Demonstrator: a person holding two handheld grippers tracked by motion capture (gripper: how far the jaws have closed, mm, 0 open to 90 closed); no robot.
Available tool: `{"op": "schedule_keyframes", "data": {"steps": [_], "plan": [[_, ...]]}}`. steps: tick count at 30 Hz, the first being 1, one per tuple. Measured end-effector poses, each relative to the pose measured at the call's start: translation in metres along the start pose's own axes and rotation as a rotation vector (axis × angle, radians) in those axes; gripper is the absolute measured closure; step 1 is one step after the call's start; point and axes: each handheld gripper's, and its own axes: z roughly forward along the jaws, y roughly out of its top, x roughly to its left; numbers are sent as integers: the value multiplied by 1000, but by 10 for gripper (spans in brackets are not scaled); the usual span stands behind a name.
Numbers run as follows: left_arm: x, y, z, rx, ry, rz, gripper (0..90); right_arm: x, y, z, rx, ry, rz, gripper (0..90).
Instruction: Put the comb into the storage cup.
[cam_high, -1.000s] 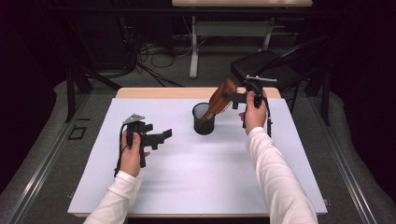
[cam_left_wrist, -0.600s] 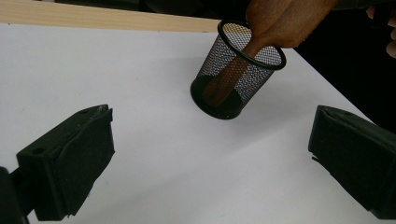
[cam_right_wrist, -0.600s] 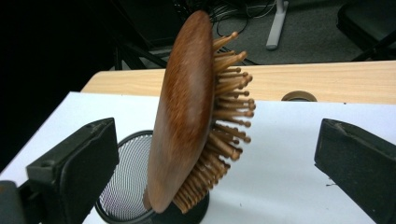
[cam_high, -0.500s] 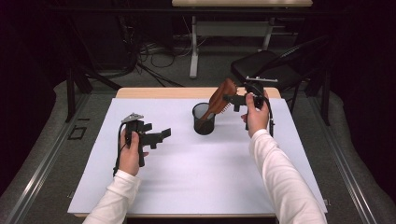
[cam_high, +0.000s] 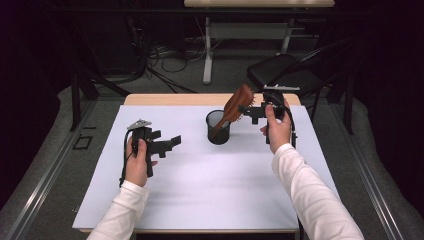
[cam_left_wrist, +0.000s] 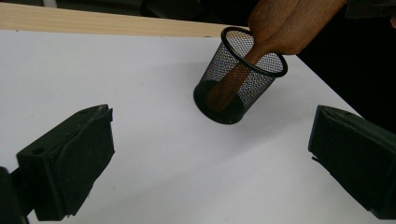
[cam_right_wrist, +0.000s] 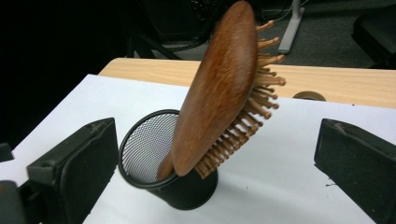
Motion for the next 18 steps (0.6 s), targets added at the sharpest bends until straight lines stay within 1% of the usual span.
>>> {"op": "schedule_keyframes", "data": {"steps": [6, 11, 15, 18], "plan": [[0, 2, -4, -1, 2, 8, 3, 4, -2, -9, 1, 17, -9, 0], [-1, 3, -8, -1, 4, 13, 3, 4, -5, -18, -2, 29, -8, 0], [-1, 4, -11, -8, 3, 11, 3, 3, -10, -28, -2, 27, -33, 0], [-1, 5, -13, -9, 2, 13, 3, 3, -15, -37, -4, 33, -55, 0]]}}
